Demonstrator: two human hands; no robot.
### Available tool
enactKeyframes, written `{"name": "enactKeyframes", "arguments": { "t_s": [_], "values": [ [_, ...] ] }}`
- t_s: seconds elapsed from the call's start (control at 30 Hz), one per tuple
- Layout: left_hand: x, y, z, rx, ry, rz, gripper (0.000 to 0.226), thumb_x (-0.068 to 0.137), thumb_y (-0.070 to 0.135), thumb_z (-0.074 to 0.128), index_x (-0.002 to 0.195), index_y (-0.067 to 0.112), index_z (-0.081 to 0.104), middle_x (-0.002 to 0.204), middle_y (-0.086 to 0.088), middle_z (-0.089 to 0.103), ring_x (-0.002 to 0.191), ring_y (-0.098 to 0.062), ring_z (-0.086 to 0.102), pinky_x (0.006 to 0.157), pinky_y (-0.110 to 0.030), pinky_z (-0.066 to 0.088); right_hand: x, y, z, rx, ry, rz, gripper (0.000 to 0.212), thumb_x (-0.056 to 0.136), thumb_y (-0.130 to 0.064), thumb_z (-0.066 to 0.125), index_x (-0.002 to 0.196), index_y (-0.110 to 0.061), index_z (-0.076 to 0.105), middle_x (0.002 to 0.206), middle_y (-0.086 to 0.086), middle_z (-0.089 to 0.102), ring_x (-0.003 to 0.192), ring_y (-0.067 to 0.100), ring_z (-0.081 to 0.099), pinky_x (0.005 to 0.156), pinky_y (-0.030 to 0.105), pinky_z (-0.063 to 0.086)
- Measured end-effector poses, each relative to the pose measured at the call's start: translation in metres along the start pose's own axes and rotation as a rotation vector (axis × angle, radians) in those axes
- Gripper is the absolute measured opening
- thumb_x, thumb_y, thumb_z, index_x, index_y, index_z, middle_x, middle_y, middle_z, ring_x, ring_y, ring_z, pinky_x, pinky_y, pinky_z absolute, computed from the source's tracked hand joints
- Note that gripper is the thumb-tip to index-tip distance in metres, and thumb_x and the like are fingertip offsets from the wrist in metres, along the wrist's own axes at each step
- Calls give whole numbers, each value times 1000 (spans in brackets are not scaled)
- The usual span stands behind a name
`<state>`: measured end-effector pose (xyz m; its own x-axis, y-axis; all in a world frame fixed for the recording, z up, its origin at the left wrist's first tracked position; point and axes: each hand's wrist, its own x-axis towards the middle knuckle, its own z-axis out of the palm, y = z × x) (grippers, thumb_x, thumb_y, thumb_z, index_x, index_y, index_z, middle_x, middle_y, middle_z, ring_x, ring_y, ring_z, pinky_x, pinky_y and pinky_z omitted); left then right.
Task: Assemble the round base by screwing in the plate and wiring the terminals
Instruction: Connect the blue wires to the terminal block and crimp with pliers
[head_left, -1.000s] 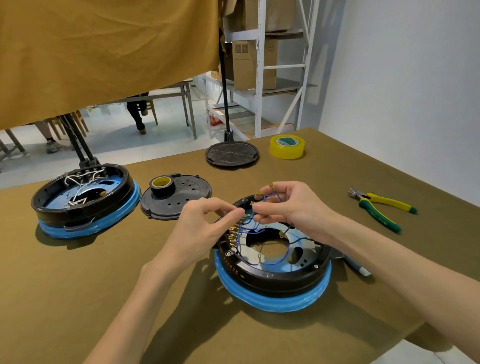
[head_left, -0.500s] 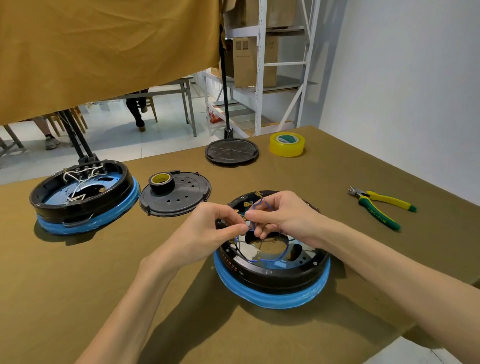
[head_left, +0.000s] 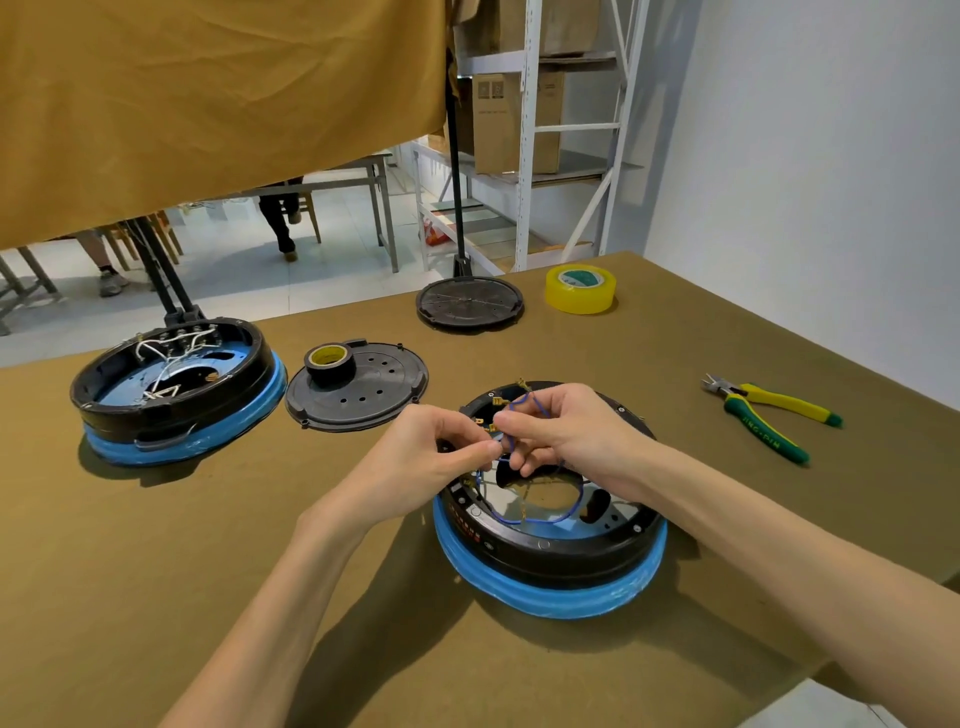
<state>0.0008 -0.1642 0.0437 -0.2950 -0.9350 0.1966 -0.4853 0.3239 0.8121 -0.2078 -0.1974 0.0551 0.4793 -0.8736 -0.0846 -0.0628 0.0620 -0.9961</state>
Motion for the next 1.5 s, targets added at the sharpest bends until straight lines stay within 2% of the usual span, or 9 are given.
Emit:
{"name": "enactKeyframes", "arguments": {
  "t_s": [0.2, 0.47, 0.63, 0.8, 0.9, 1.1, 1.2, 1.3, 1.5],
  "values": [
    [-4, -3, -6, -13, 55, -3, 11, 97, 33, 69, 92, 39, 78, 89, 19, 77, 91, 1, 71, 79, -10, 52, -4, -8, -5, 81, -33, 129, 12, 86, -1, 78, 96, -2, 72, 97, 25, 76, 90, 31, 78, 71, 26, 62],
    [-6, -22, -17, -25, 203, -103, 20, 103, 17, 61, 112, 27, 76, 103, 15, 76, 99, 4, 68, 79, -8, 51, 9, -8, 9, 45, 38, 370, 15, 83, 7, 79, 92, 0, 68, 89, 22, 76, 82, 28, 78, 64, 27, 63],
    [-5, -29, -12, -11, 177, -123, 17, 102, 23, 62, 114, 30, 73, 106, 14, 72, 97, 4, 65, 72, -8, 53, 13, -17, 13, -13, 5, 503, 26, 87, 3, 76, 108, -3, 63, 96, 18, 78, 79, 21, 78, 53, 24, 59],
    [-4, -33, -10, -49, 152, -124, 17, 100, 24, 64, 113, 32, 71, 106, 13, 72, 96, 2, 67, 72, -11, 55, 16, -19, 19, -117, 12, 518, 26, 91, 0, 71, 111, -11, 60, 92, 11, 79, 72, 14, 76, 45, 20, 49],
    [-4, -34, -10, -46, 162, -120, 17, 100, 23, 65, 111, 34, 72, 104, 14, 72, 95, -1, 67, 72, -12, 56, 17, -17, 21, -85, 15, 513, 30, 91, 3, 69, 116, -11, 59, 93, 14, 79, 77, 18, 77, 48, 22, 53],
    [-4, -33, -9, -30, 165, -115, 17, 100, 23, 65, 114, 31, 72, 105, 14, 72, 95, -1, 68, 71, -12, 56, 17, -18, 23, 1, 7, 500, 17, 88, 4, 73, 100, -2, 64, 93, 23, 77, 76, 24, 78, 55, 24, 60],
    [-4, -33, -9, -25, 163, -120, 18, 100, 23, 65, 115, 29, 73, 106, 15, 72, 95, 0, 68, 71, -13, 56, 17, -14, 24, -12, 39, 486, 31, 83, 7, 77, 105, -7, 59, 92, 20, 78, 73, 22, 77, 49, 21, 56],
    [-3, -32, -10, -27, 157, -124, 18, 100, 23, 64, 114, 32, 72, 106, 15, 72, 95, 0, 67, 72, -13, 57, 16, -14, 23, -33, 41, 489, 24, 85, 5, 75, 103, -3, 62, 91, 20, 78, 72, 20, 76, 47, 18, 53],
    [-4, -31, -10, -19, 155, -112, 17, 101, 23, 64, 113, 33, 71, 106, 17, 71, 95, 2, 67, 72, -13, 57, 18, -12, 21, 44, 52, 538, 11, 88, 13, 67, 98, 10, 64, 86, 26, 75, 70, 26, 76, 62, 28, 64]
  ]
}}
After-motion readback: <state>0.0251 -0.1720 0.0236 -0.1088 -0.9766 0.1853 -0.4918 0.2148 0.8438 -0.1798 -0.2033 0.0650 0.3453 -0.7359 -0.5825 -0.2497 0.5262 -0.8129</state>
